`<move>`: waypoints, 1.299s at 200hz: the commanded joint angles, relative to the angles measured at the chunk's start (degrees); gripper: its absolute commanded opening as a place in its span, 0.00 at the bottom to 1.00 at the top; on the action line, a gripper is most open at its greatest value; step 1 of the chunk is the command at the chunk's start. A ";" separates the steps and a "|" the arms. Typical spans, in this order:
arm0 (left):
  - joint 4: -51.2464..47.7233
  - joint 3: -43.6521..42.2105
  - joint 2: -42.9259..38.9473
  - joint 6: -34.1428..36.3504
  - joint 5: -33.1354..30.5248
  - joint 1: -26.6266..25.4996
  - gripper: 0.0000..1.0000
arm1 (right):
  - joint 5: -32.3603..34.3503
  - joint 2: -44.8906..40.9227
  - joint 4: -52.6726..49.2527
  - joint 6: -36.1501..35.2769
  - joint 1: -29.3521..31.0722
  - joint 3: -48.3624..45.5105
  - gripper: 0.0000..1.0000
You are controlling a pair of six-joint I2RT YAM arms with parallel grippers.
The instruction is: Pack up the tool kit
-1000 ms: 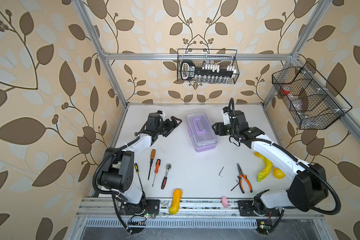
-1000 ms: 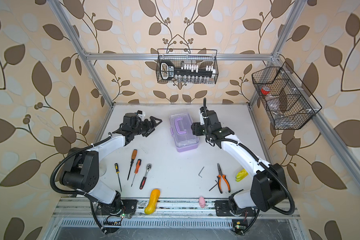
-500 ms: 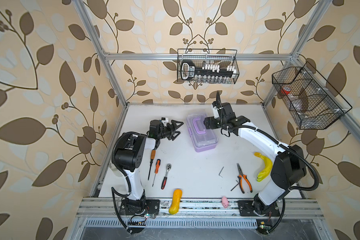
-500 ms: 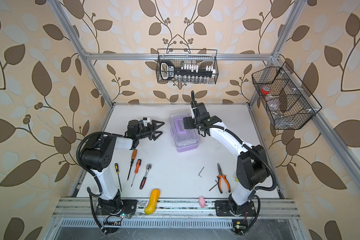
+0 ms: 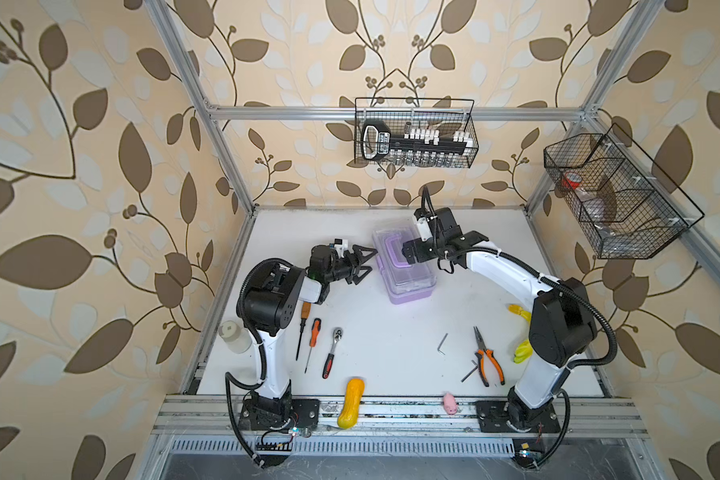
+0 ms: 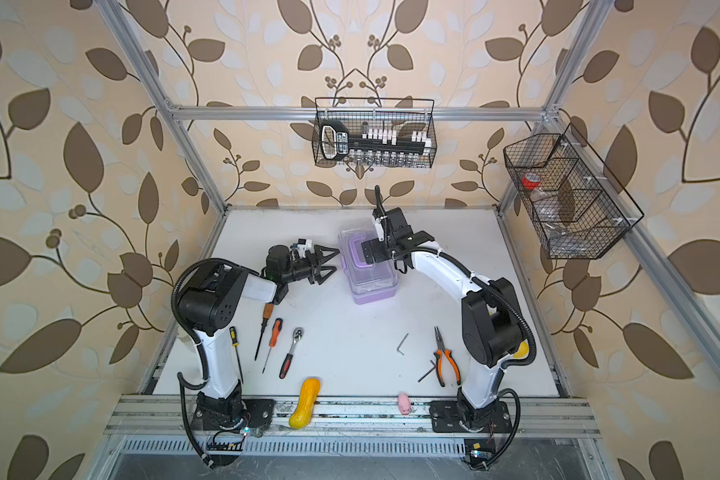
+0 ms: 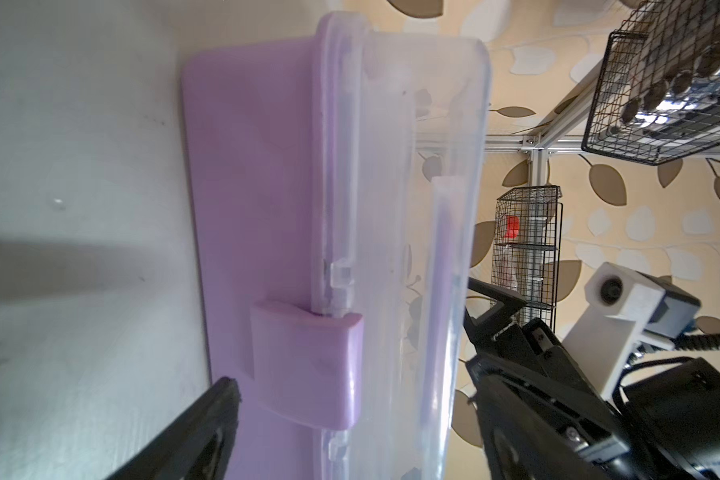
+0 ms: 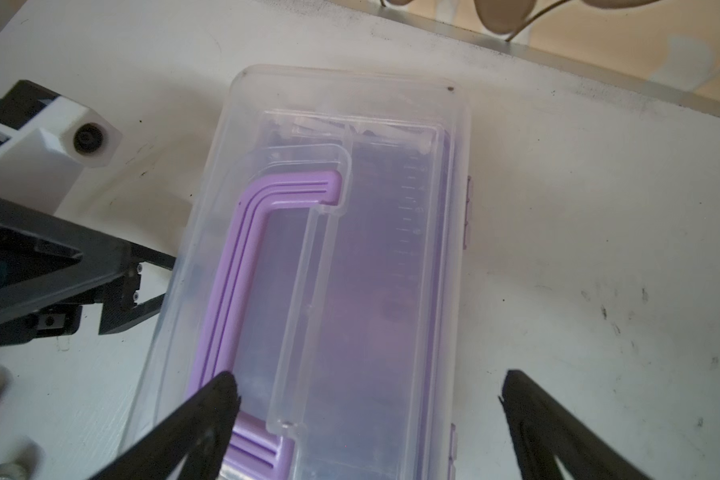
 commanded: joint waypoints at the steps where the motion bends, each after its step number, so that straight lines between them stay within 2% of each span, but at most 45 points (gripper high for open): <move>1: 5.55 0.20 0.46 -1.08 -0.04 -0.78 0.90 | -2.11 2.63 0.42 -2.10 0.06 1.02 1.00; 56: 5.56 -0.06 0.48 -0.82 -0.39 -1.23 0.89 | -4.03 4.92 1.66 -0.91 -1.59 0.84 1.00; 82: 5.35 -0.06 0.63 -0.55 -0.62 -1.66 0.79 | -9.68 5.13 3.30 0.83 -3.41 -0.22 1.00; 111: 5.25 -0.06 0.74 -0.55 -0.71 -2.01 0.81 | -16.93 4.71 6.20 3.84 -5.81 -2.29 1.00; 133: 5.11 0.18 0.64 -0.55 -0.80 -2.10 0.82 | -19.87 4.88 7.40 5.36 -7.35 -3.15 0.99; 179: 4.59 0.38 0.47 -0.29 -0.80 -2.36 0.82 | -14.84 3.36 6.79 4.75 -6.59 -2.75 1.00; 225: 4.28 0.38 0.38 -0.20 -0.89 -2.37 0.81 | -5.76 5.44 2.01 0.61 -2.60 0.68 1.00; 260: 4.24 0.11 0.12 -0.20 -0.80 -2.36 0.79 | -5.86 6.42 1.45 0.86 -2.46 1.26 0.94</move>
